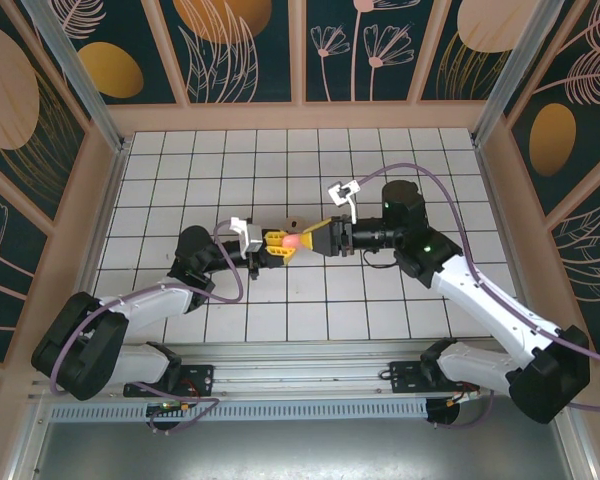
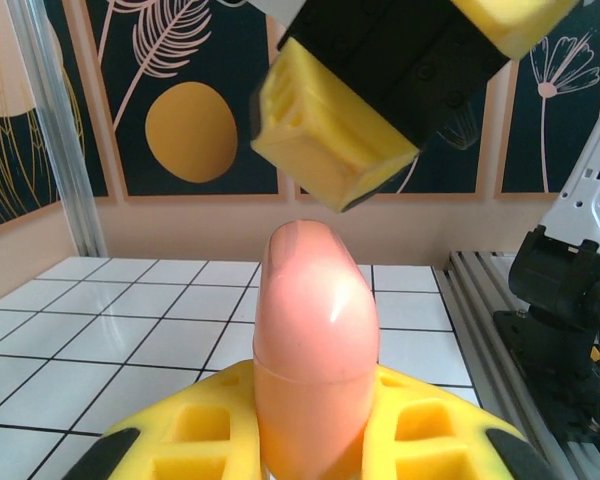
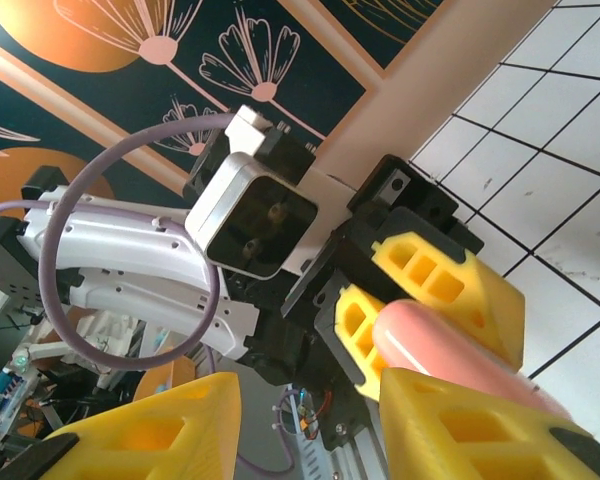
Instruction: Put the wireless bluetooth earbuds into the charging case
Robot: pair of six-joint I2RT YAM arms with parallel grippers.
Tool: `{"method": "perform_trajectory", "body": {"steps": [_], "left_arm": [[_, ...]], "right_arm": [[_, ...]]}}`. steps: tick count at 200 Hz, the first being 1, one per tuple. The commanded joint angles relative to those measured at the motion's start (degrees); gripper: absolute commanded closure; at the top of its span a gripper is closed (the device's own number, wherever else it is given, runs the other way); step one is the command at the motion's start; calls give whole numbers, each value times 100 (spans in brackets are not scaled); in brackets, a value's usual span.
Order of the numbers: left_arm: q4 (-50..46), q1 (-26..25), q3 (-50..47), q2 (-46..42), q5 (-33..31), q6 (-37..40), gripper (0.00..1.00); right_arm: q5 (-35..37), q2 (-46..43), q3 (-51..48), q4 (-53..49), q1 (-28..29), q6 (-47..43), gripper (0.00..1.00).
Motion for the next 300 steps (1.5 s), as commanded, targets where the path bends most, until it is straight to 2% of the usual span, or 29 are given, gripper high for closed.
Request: {"method": "perform_trajectory", "body": {"steps": [1,37,61,90,113,164,216,252,300], "left_arm": [[196,-8,201,64,-171,-255,100],[119,-13,297,306,-899,-1087,100],[19,-64,360,587,-1703,-1869,100],[-1076,-362,826,923,-2496,-2090,100],[-1818,-612,1238,1295,-3168,-2409,100],[-2710,-1131,2326,2533,-3641,-3377,99],[-2967,-1172,3284,3592,-3920,-4610,99],[-3457,-1172,4015,4209,-3843,-4999,96],[-3872,-1185,4527,4673,-3850,-5267,90]], "right_arm": [[208,-199,-81,33,-60,54,58],[1465,-363,9,-656,-491,181,55],[2782,-500,-3,-1267,-906,458,55],[3793,-804,-228,-1698,-1214,768,55],[3807,-971,-516,-1635,-1368,938,55],[3979,-964,-638,-1787,-1418,948,55],[3869,-981,-873,-1585,-1422,1033,55],[3885,-1067,-987,-1518,-1427,1053,55],[3919,-1185,-1044,-1466,-1431,1064,56]]}}
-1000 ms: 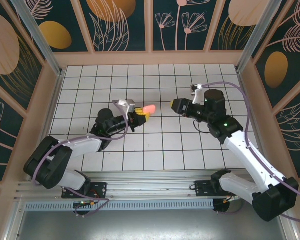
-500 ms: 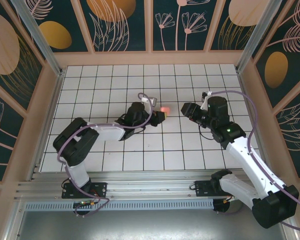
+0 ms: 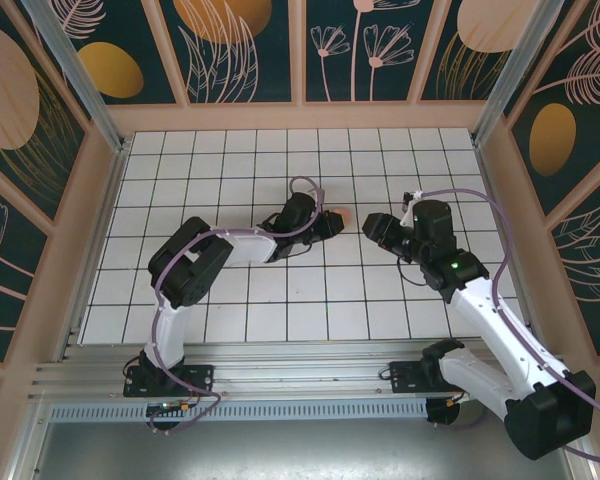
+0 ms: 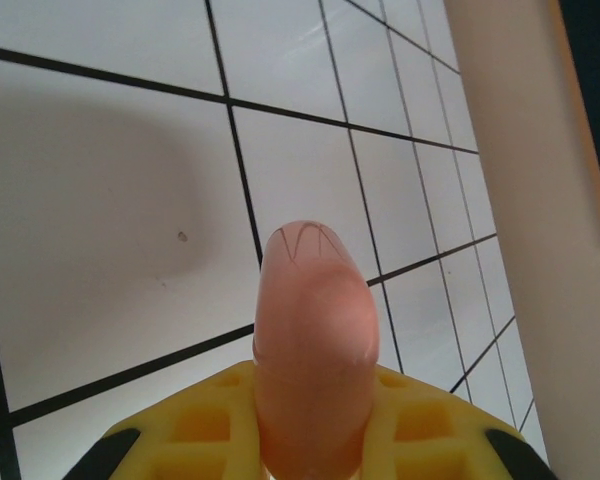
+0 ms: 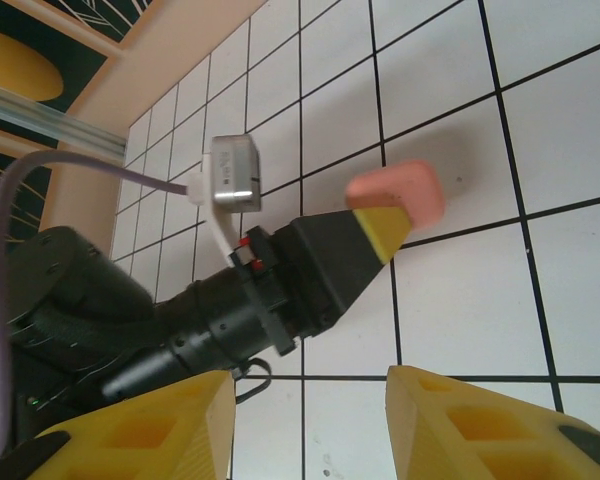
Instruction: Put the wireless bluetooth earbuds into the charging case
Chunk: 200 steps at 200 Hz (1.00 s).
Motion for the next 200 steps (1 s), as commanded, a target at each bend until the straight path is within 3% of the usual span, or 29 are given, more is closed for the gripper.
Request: {"method": "perform_trajectory", "body": {"steps": [1,86,100,200], "left_arm": [[-356,-2,249,210,-81,-306,90],[-474,0,246,432,-363,-612,82],[-473,0,282,475,-376,-648,74],[-1204,3,301,-87,-775,-228,50]], "right_arm": [[134,-157,-77,204,-43,68,56],[97,-297,-158,260,-42,107,57],[103,-350,-199,283,-44,127,57],[174,-444,-229,169,-51,89,57]]}}
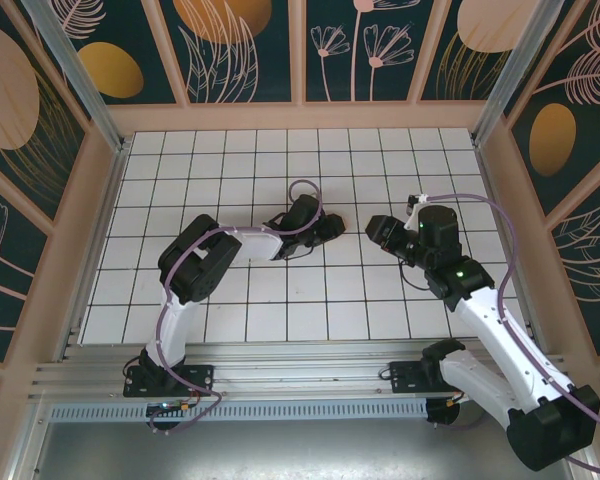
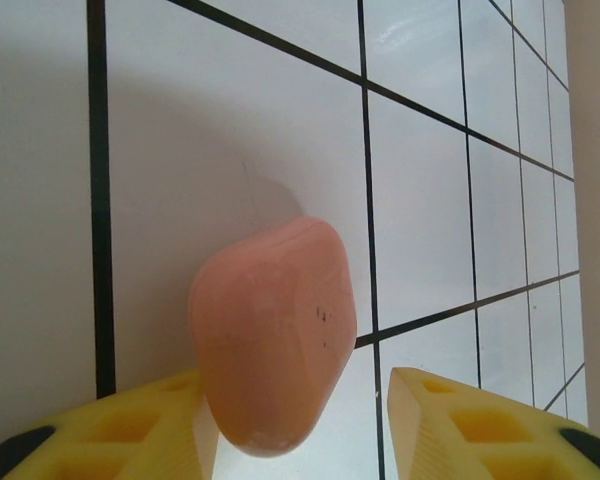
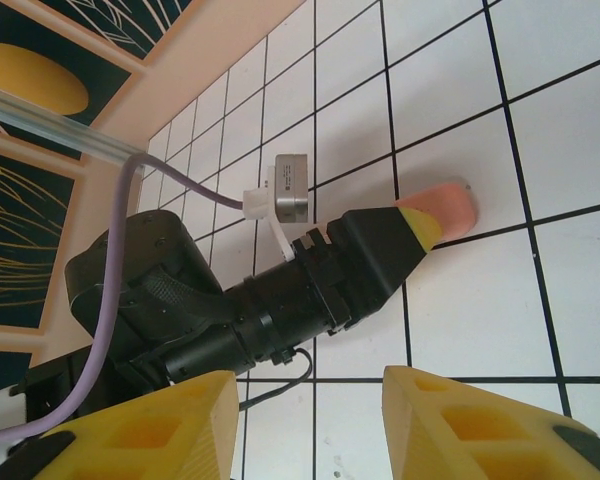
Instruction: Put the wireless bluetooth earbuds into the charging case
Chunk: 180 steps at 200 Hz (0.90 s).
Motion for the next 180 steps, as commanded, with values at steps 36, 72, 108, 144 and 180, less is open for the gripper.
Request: {"method": "perform_trajectory", "body": {"steps": [36,72,108,144,180], "left_arm": [[-669,9,-630,-1237,-649,301,44],[-1198,16,-1114,-2433,-1432,767,39],[-1783,358,-1646,-3864,-2784,1454,6],[-1584,1513,-2937,-5426,-4040,2162,2],[1,2426,-4583,-6634,-5566,3305,1]], "right_arm": [[171,-61,-243,357,-47,18,57],[469,-40,-522,778,-55,-291,39],[1437,99,-738,1121,-223,-1105,21],[2096,226,-1213,1912,-790,-1875,1],[1919,442,-1808,3227,-1849,-2379,1]]}}
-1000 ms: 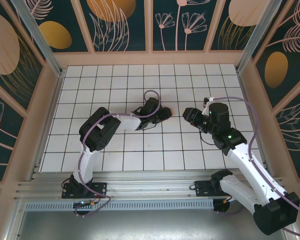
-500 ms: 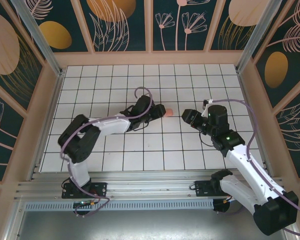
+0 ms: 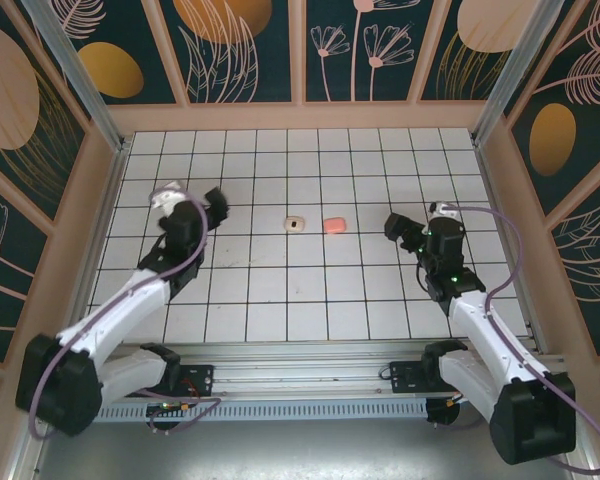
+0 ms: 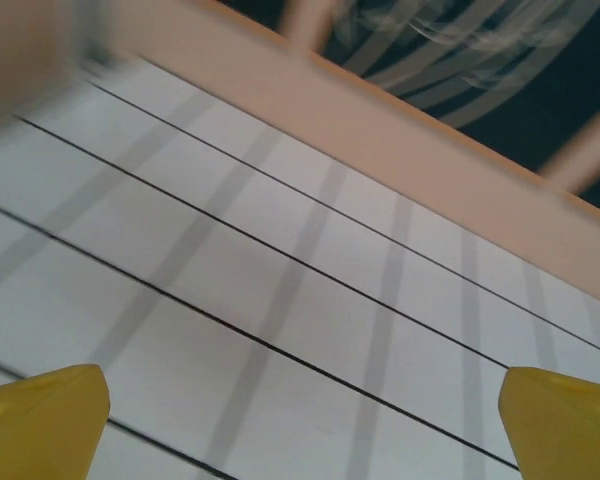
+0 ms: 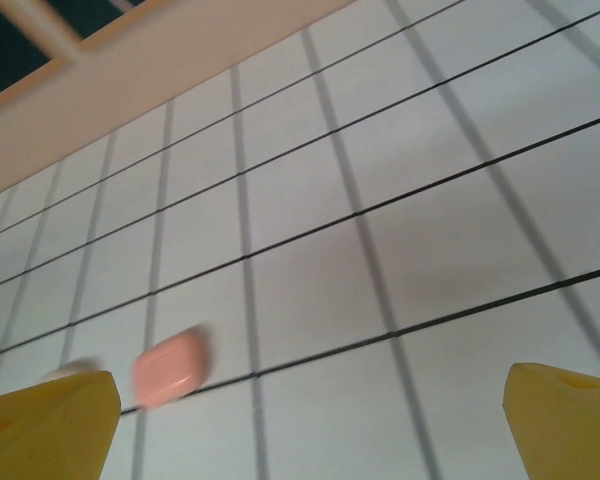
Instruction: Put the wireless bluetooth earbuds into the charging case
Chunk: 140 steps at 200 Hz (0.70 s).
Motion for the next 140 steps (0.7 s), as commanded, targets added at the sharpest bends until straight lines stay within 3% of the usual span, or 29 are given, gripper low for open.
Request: {"method": "perform_trajectory", "body": {"steps": [1,28,35,52,61,86,97,109,121,140], "left_arm": [[1073,456,-879,-436,-1357,1069,1],[2722,861,-1903,-277,-1614,1652,1],[2667,898,-1859,-217,-1528,1762,1],[4135,978,-2237,273,-1485,2548,1],[4879,1096,-2419,701,-1308,2762,1],[5797,1218,-2356,1586,-666,2983,1],[6848,1245,-2469,2035,-451,3355,1],[7271,1255,-2447,2484,-272,3490,1],[6737,1281,-2400,2267,-151,3348,1],[6893,1392,-2469,2286,174,3329,1]], "right_arm": [[189,161,-357,1290,-600,-580,1],[33,518,-691,2243,-1217,-891,1],[48,632,-776,2500,-1291,-1034,1],[121,939,-941,3097,-1402,-1368,1],[146,1154,-1046,3447,-1462,-1435,1],[-46,1748,-1284,4490,-1587,-1482,1],[-181,2017,-1389,5055,-1591,-1571,1],[-256,2361,-1441,5585,-1592,-1607,1],[-315,2627,-1265,5565,-1619,-1545,1],[-826,3124,-1286,6226,-1568,-1626,1]]}}
